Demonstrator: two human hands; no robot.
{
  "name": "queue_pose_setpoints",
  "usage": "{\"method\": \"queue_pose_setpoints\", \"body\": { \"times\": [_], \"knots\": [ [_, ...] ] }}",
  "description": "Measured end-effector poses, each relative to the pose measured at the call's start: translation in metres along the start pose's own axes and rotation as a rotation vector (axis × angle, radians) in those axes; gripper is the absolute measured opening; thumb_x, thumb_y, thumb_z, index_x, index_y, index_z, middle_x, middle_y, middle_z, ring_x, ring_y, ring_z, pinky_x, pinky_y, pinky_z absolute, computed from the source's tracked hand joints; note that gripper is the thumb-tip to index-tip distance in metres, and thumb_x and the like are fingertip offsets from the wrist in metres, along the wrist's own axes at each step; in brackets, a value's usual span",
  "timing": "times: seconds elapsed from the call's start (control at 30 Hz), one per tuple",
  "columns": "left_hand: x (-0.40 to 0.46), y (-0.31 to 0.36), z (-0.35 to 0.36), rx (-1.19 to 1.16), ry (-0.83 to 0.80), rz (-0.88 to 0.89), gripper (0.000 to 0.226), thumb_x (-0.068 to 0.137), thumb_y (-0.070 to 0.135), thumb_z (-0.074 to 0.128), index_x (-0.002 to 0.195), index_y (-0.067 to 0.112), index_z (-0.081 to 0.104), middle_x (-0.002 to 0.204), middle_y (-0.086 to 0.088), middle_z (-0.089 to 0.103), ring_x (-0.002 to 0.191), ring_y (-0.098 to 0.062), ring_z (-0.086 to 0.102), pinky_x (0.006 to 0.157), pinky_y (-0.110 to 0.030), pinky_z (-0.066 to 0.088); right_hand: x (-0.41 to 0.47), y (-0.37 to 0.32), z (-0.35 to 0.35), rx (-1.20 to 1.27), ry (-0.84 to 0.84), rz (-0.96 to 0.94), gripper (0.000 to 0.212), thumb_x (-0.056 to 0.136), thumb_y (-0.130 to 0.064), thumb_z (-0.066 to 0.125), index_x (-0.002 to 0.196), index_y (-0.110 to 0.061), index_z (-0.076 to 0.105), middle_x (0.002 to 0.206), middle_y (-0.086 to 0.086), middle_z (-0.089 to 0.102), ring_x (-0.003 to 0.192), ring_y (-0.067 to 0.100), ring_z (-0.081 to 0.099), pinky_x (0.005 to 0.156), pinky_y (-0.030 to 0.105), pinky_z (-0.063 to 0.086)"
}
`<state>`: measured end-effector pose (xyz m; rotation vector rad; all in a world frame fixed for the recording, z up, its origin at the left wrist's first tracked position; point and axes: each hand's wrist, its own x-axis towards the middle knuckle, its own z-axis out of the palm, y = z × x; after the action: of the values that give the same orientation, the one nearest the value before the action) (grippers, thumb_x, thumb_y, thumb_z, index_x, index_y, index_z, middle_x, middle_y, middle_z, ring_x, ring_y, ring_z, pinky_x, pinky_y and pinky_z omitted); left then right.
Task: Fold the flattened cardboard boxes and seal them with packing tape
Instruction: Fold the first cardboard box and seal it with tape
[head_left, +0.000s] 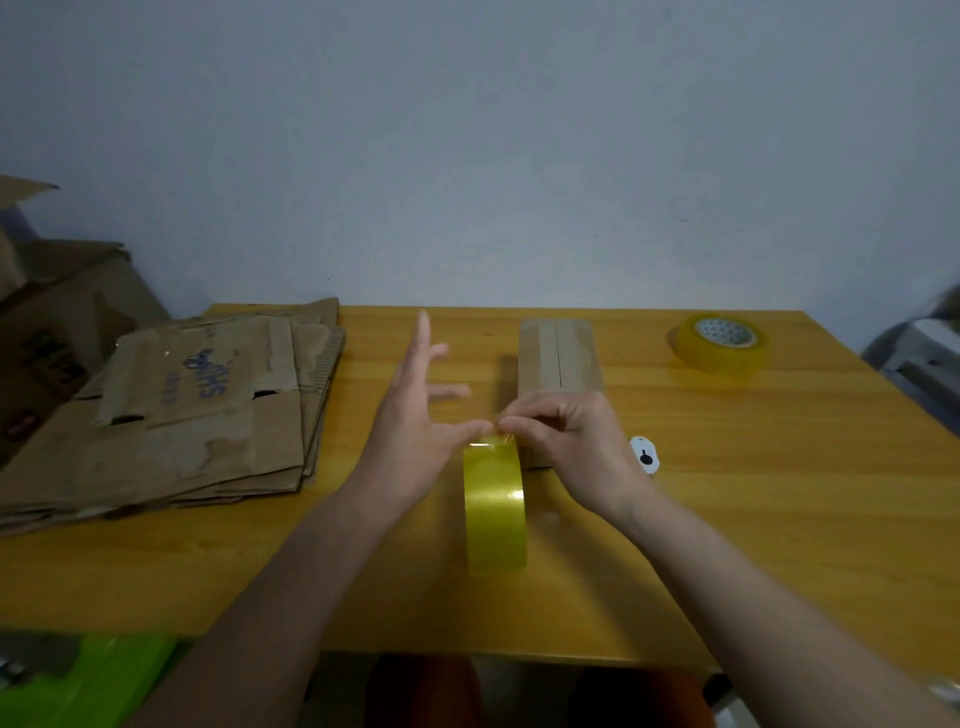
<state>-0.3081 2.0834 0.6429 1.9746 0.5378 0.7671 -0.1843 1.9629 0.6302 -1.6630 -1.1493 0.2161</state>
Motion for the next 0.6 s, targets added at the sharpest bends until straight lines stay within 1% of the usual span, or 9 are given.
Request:
{"method": "queue_pose_setpoints", "body": {
  "times": [0.07, 0.13, 0.23, 0.3, 0.37, 0.43, 0.5, 0.57, 0.6],
  "knots": [
    [0.000, 0.005, -0.001, 0.074, -0.013, -0.031, 0.111, 0.066, 0.008, 0.085, 0.152, 0.031, 0.019, 0.142, 0.017, 0.027, 0.120, -0.002, 0.047, 0.075, -0.015, 0.055, -0.004, 0.005, 0.000, -0.008, -0.031, -0.012, 0.009, 0.084, -0.013, 0.070, 0.086, -0.008, 0.077, 0.087, 0.000, 0.073, 0.082, 0.010, 0.067, 0.079, 0.035, 0.055],
    [0.004, 0.009, -0.003, 0.092, -0.078, -0.065, 0.095, 0.064, 0.008, 0.087, 0.145, 0.023, 0.039, 0.139, 0.010, 0.039, 0.117, -0.004, 0.051, 0.074, -0.017, 0.056, -0.005, 0.008, -0.001, -0.021, -0.043, -0.033, 0.008, 0.084, -0.012, 0.070, 0.085, -0.008, 0.077, 0.087, 0.000, 0.072, 0.083, 0.010, 0.066, 0.079, 0.035, 0.055],
    [0.006, 0.016, -0.002, 0.187, -0.259, -0.090, 0.054, 0.065, 0.009, 0.087, 0.113, 0.018, 0.066, 0.103, 0.002, 0.068, 0.082, 0.002, 0.064, 0.073, -0.016, 0.055, -0.006, 0.010, -0.003, -0.025, -0.042, -0.053, 0.007, 0.084, -0.009, 0.070, 0.085, -0.008, 0.077, 0.088, 0.000, 0.071, 0.084, 0.007, 0.064, 0.078, 0.026, 0.052],
    [0.006, 0.021, 0.002, 0.271, -0.280, -0.067, 0.026, 0.067, 0.010, 0.087, 0.087, 0.018, 0.072, 0.076, 0.006, 0.069, 0.061, 0.007, 0.059, 0.062, -0.007, 0.048, -0.008, 0.008, -0.005, -0.081, -0.060, -0.092, 0.007, 0.084, -0.011, 0.070, 0.086, -0.009, 0.077, 0.091, -0.001, 0.070, 0.086, 0.004, 0.062, 0.078, 0.017, 0.048],
    [0.008, 0.022, 0.007, 0.373, -0.234, -0.027, 0.020, 0.070, 0.016, 0.086, 0.067, 0.025, 0.068, 0.066, 0.012, 0.064, 0.055, 0.008, 0.055, 0.055, -0.005, 0.041, -0.011, 0.007, -0.008, -0.162, -0.052, -0.118, 0.010, 0.086, -0.014, 0.068, 0.090, -0.010, 0.077, 0.098, 0.001, 0.068, 0.089, 0.002, 0.059, 0.078, 0.011, 0.045],
    [0.007, 0.021, 0.012, 0.446, -0.170, 0.014, 0.027, 0.073, 0.020, 0.084, 0.060, 0.029, 0.062, 0.072, 0.013, 0.060, 0.064, 0.003, 0.054, 0.057, -0.008, 0.037, -0.017, 0.009, -0.011, -0.238, -0.029, -0.142, 0.015, 0.090, -0.015, 0.064, 0.099, -0.013, 0.076, 0.102, 0.001, 0.067, 0.094, 0.005, 0.060, 0.082, 0.015, 0.047],
    [0.002, 0.021, 0.018, 0.450, -0.137, 0.064, 0.029, 0.076, 0.018, 0.081, 0.060, 0.028, 0.059, 0.091, 0.008, 0.054, 0.083, -0.004, 0.051, 0.071, -0.016, 0.041, -0.026, 0.014, -0.010, -0.273, 0.001, -0.154, 0.024, 0.093, -0.015, 0.060, 0.114, -0.016, 0.071, 0.106, -0.001, 0.069, 0.097, 0.008, 0.062, 0.085, 0.025, 0.051],
    [-0.004, 0.023, 0.022, 0.428, -0.145, 0.113, 0.028, 0.078, 0.015, 0.078, 0.062, 0.024, 0.058, 0.105, 0.007, 0.053, 0.096, -0.005, 0.050, 0.083, -0.022, 0.043, -0.037, 0.017, -0.013, -0.222, 0.021, -0.050, 0.039, 0.096, -0.011, 0.053, 0.134, -0.019, 0.054, 0.111, -0.003, 0.069, 0.100, 0.009, 0.064, 0.087, 0.030, 0.053],
    [-0.007, 0.023, 0.023, 0.428, -0.141, 0.135, 0.027, 0.080, 0.013, 0.077, 0.063, 0.023, 0.058, 0.108, 0.007, 0.055, 0.095, -0.003, 0.051, 0.084, -0.021, 0.043, -0.042, 0.020, -0.018, -0.170, 0.026, 0.026, 0.049, 0.097, -0.006, 0.050, 0.143, -0.022, 0.041, 0.111, -0.004, 0.069, 0.100, 0.009, 0.064, 0.088, 0.029, 0.054]
  ]
}}
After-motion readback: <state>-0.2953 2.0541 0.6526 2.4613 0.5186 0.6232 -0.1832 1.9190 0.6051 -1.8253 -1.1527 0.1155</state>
